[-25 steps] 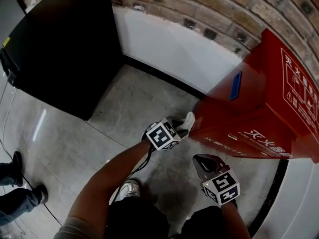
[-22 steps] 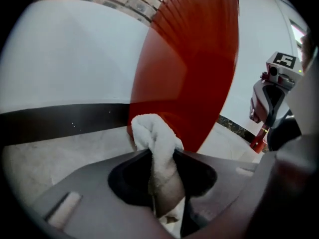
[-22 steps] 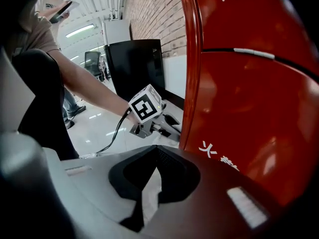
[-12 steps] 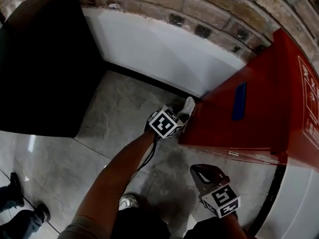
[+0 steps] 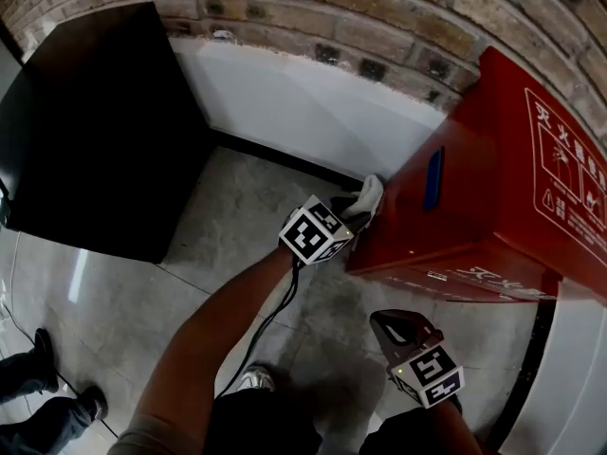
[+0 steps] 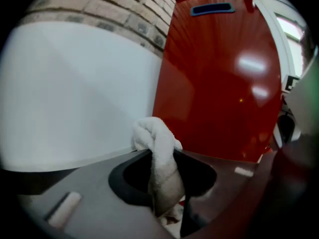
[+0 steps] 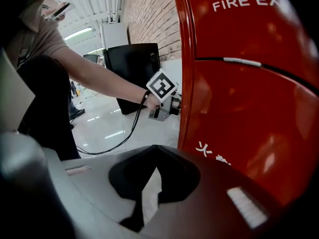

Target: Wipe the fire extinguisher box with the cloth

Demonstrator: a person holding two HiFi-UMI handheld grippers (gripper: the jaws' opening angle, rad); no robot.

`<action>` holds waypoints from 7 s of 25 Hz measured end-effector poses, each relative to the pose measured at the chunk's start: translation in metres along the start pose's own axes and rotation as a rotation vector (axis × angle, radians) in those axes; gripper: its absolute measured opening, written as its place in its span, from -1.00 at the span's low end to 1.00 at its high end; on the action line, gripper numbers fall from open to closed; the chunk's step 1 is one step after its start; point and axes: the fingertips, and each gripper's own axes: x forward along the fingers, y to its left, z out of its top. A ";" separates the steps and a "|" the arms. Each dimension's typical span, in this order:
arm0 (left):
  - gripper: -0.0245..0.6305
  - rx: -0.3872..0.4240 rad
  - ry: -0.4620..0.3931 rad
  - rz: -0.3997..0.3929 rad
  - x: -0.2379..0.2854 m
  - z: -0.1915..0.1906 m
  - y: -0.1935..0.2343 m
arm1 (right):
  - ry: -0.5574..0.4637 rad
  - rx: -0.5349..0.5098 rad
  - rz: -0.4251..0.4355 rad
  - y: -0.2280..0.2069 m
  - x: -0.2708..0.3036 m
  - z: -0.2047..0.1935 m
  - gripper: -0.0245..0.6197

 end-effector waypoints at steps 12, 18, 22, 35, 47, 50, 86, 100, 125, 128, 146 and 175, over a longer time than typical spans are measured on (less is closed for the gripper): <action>-0.57 0.107 0.061 -0.018 -0.137 0.051 -0.128 | -0.233 -0.041 0.009 0.020 -0.057 0.057 -0.50; -0.56 0.111 0.063 -0.013 -0.160 0.080 -0.195 | -0.329 -0.112 -0.038 0.029 -0.086 0.079 0.07; -0.56 0.127 0.068 -0.064 -0.158 0.100 -0.249 | -0.422 -0.167 -0.041 0.039 -0.111 0.087 0.19; -0.26 0.217 0.149 -0.089 -0.078 0.129 -0.350 | -0.359 -0.040 -0.177 -0.035 -0.215 -0.040 -0.50; -0.93 0.307 0.189 -0.168 0.070 0.148 -0.395 | -0.302 -0.055 -0.496 -0.170 -0.328 -0.096 -0.49; -0.93 0.283 0.223 -0.152 0.094 0.142 -0.395 | -0.309 -0.204 -0.526 -0.186 -0.351 -0.067 -0.49; -0.93 0.241 0.342 -0.163 0.110 0.118 -0.389 | -0.331 -0.311 -0.410 -0.314 -0.257 -0.011 -0.56; -0.93 0.233 0.382 -0.086 0.102 0.101 -0.399 | -0.257 -0.431 -0.169 -0.206 -0.272 -0.072 -0.56; -0.93 0.122 0.423 -0.171 0.147 0.055 -0.380 | -0.239 -0.045 -0.334 -0.358 -0.140 -0.098 -0.57; -0.93 0.130 0.443 -0.180 0.146 0.049 -0.380 | -0.221 -0.006 -0.320 -0.353 -0.132 -0.114 -0.58; -0.93 0.165 0.507 -0.121 0.145 0.025 -0.386 | -0.073 0.010 -0.043 -0.233 -0.110 -0.228 -0.57; -0.93 0.244 0.615 -0.202 0.160 -0.011 -0.358 | -0.286 0.355 -0.240 -0.350 -0.090 -0.178 -0.59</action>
